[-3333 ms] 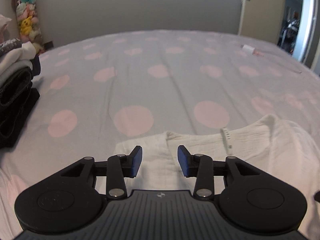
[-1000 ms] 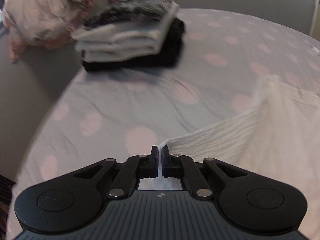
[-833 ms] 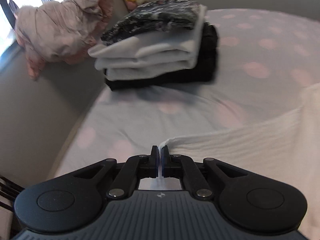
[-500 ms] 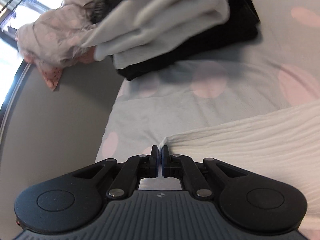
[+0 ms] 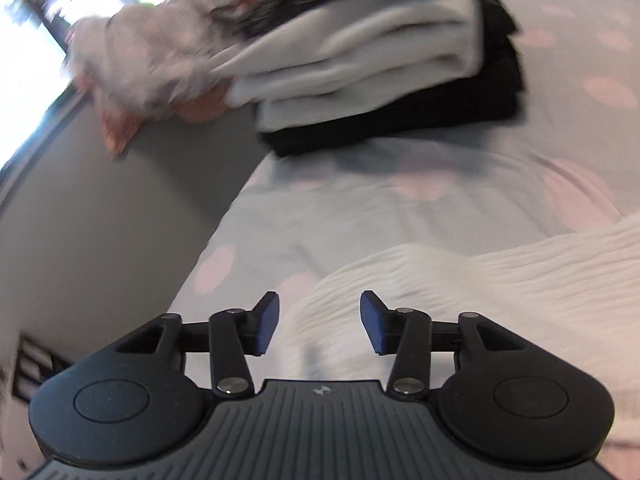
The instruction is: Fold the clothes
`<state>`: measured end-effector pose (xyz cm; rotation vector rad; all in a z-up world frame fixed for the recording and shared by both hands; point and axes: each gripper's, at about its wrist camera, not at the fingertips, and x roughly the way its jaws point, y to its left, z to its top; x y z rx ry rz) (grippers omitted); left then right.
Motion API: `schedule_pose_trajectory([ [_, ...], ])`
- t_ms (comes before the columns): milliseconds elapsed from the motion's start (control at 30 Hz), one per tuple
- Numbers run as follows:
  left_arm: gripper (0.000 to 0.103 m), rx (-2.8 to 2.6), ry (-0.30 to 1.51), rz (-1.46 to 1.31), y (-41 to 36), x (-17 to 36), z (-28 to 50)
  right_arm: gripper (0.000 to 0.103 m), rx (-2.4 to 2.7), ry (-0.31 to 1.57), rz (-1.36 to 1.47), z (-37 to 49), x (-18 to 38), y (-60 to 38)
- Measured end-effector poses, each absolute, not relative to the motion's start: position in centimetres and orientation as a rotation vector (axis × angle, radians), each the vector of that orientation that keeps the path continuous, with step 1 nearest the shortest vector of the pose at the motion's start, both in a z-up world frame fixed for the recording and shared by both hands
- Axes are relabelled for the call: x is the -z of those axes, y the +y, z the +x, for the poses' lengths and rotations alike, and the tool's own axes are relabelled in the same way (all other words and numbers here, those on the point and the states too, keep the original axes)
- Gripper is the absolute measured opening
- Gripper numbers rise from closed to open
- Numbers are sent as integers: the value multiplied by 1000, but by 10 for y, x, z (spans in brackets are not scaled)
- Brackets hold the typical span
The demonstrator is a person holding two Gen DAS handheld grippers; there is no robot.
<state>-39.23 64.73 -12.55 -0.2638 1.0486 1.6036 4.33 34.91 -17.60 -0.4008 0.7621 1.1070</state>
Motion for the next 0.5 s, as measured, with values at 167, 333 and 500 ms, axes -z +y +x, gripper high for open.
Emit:
schedule_pose_trajectory([
  [167,63,-1668,966,-549,634,118,-450,71,-1129,757,-405,38,175,351],
  [333,63,-1595,760,-953,621,140,-487,71,-1137,754,-420,34,177,353],
  [500,16,-1583,731,-959,613,145,-472,72,-1139,755,-423,36,178,354],
])
